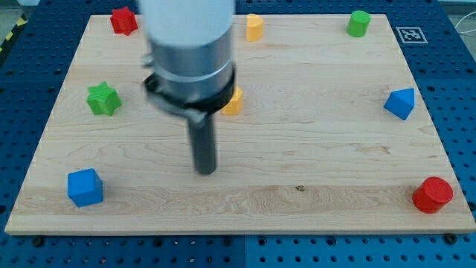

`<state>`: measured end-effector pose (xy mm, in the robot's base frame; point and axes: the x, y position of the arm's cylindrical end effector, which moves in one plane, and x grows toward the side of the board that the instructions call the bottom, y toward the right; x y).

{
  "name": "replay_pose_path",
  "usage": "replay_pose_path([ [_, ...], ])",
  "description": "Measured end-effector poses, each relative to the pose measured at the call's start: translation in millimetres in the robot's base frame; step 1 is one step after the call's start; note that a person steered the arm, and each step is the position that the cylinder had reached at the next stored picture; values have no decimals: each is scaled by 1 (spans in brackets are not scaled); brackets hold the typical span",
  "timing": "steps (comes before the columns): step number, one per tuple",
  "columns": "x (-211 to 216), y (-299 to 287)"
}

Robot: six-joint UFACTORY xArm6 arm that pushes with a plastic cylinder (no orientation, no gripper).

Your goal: Slide the green star towards the center of the board

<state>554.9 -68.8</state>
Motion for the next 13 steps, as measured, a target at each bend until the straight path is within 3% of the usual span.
replay_pose_path([
  [1,-11,-49],
  [2,-48,-93],
  [4,-70,-219],
  [8,-158,-233],
  [10,-167,-175],
  [13,-164,-233],
])
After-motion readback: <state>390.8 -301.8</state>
